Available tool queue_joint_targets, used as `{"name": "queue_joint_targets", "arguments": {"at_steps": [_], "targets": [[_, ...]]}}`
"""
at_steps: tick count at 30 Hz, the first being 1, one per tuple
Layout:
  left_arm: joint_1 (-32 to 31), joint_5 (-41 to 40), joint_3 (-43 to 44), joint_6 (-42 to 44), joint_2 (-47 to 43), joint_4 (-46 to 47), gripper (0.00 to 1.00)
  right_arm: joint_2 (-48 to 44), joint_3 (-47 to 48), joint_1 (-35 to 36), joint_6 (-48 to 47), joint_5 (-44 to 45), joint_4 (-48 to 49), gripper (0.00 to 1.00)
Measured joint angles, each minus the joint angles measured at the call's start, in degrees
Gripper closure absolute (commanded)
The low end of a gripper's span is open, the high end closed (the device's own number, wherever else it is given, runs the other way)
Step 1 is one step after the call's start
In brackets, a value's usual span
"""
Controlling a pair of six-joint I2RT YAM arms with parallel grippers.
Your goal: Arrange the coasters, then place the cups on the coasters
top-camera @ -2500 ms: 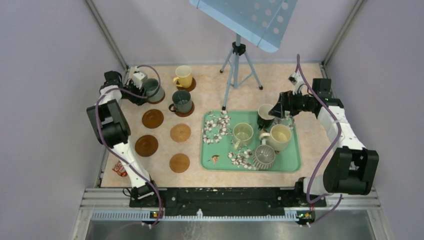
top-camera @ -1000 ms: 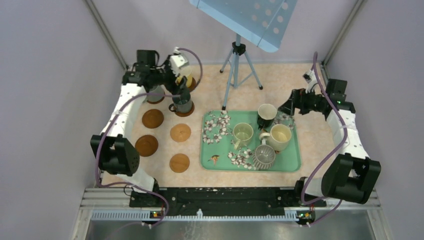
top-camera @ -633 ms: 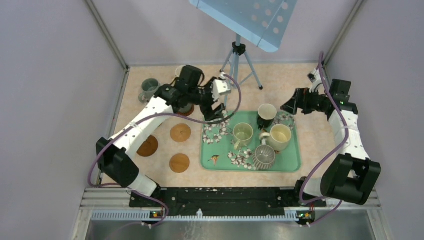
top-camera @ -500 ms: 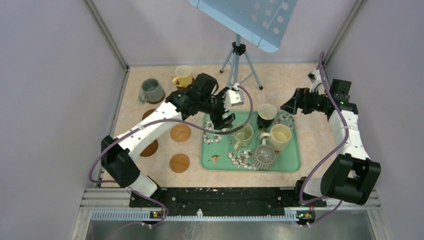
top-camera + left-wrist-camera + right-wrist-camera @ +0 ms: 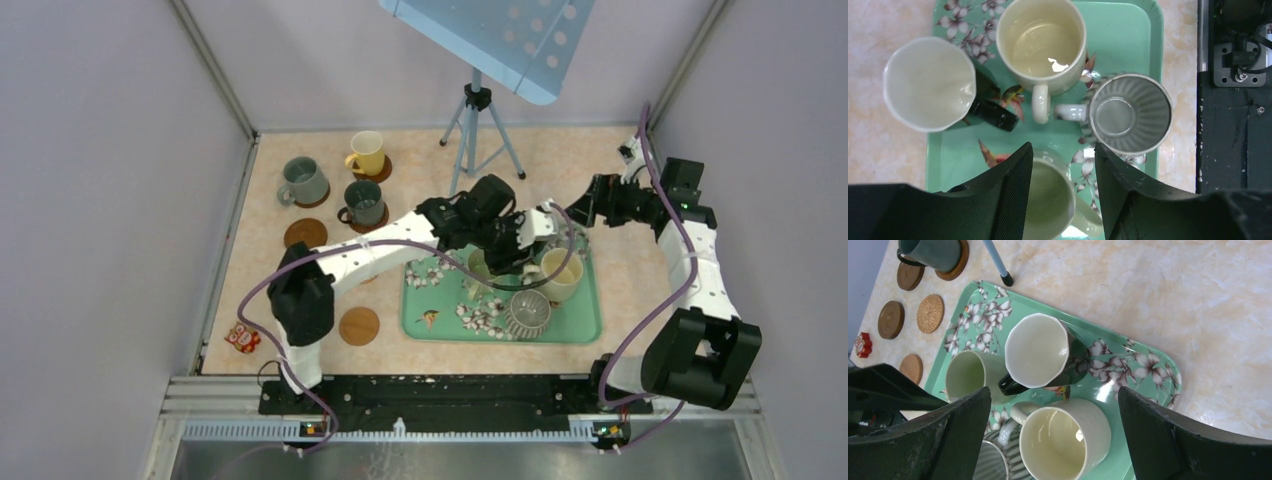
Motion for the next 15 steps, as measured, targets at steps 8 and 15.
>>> {"name": "queue_joint_targets", "arguments": {"at_steps": [8,15], "targets": [[-3.4,-1.2,6.8,-0.6,9.4,0.9,0.46,-2.8,0.0,-0.6,0.4,4.2,0.4,0.04],[-3.5,-3.1,11.8,-0.6,16.0,1.9,0.46,-4.2,0.0,-2.2,0.8,5.8,1.3,0.04]]}}
